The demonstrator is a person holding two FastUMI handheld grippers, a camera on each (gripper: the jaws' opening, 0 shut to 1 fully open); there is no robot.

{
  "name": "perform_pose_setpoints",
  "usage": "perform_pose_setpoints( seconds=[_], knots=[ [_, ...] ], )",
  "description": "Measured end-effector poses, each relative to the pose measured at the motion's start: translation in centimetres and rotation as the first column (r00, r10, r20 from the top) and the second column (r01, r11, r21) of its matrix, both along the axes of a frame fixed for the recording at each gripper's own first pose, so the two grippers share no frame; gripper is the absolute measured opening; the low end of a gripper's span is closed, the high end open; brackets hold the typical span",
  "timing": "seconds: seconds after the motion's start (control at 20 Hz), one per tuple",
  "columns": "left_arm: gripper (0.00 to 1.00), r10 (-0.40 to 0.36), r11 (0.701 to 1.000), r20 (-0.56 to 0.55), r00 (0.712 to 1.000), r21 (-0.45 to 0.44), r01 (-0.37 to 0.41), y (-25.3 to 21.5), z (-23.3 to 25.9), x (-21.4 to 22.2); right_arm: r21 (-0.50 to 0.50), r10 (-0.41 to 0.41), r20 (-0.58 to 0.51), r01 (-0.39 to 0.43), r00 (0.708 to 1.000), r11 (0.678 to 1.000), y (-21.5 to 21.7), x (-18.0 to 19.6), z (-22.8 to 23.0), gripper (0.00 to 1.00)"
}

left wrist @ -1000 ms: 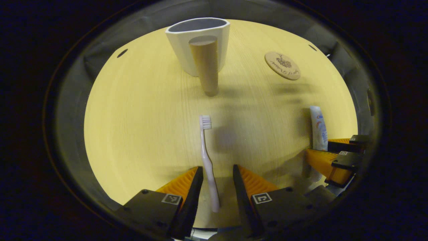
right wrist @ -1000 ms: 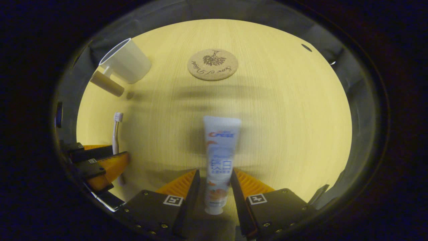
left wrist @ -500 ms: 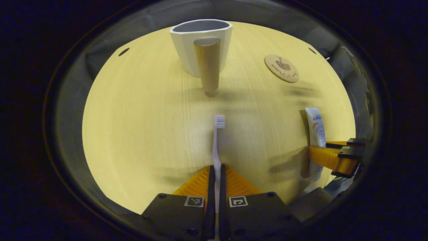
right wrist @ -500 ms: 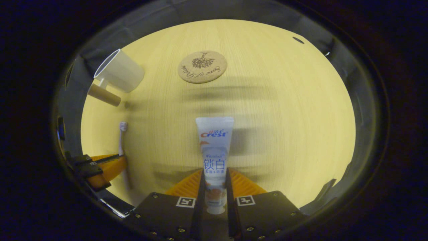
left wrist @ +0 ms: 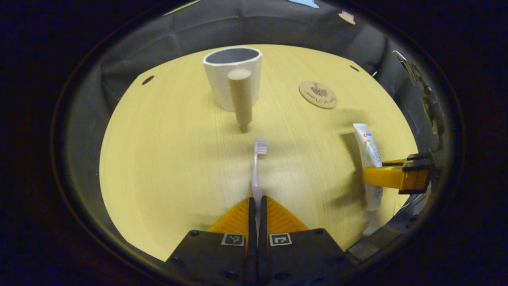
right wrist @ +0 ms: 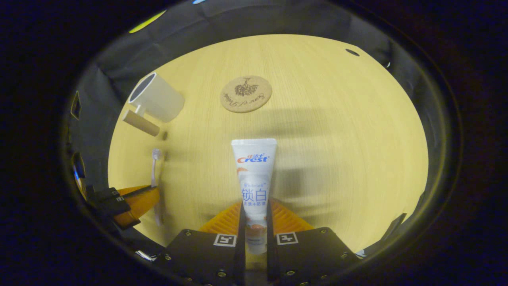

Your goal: Put the toothbrush and toothpaste on the desktop into the cup, then pick up the cup and place it on the coaster on the desktop.

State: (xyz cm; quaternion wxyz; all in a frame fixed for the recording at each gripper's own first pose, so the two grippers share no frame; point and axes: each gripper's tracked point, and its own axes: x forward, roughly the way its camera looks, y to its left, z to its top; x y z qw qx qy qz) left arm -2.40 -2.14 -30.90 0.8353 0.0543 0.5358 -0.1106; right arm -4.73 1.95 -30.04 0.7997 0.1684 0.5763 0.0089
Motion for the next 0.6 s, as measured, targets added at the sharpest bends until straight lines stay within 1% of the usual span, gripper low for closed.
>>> perform_pose_setpoints(
  seconds=[0.25, 0.35, 0.5, 0.6],
  knots=[
    [0.08, 0.022, 0.999, 0.11, 0.994, -0.047, -0.016, 0.4, 3.5, 0.3, 0.005, -0.001, 0.151, 0.0, 0.989, 1.0, 0.8, 1.6, 3.4, 0.22],
    [0.08, 0.022, 0.997, 0.148, 0.989, -0.07, -0.012, 0.8, 5.3, 0.2, 0.001, 0.009, 0.216, -0.01, 0.976, 1.0, 1.2, 2.5, 5.0, 0.22],
    [0.08, 0.015, 0.994, 0.202, 0.979, -0.112, 0.008, 0.9, 8.2, -0.1, -0.013, 0.021, 0.28, -0.018, 0.96, 1.0, 1.3, 3.8, 6.9, 0.21],
    [0.08, 0.022, 0.991, 0.258, 0.966, -0.135, 0.014, 1.5, 10.7, -0.4, -0.012, 0.019, 0.316, -0.016, 0.949, 1.0, 1.4, 4.7, 8.0, 0.21]
  ],
)
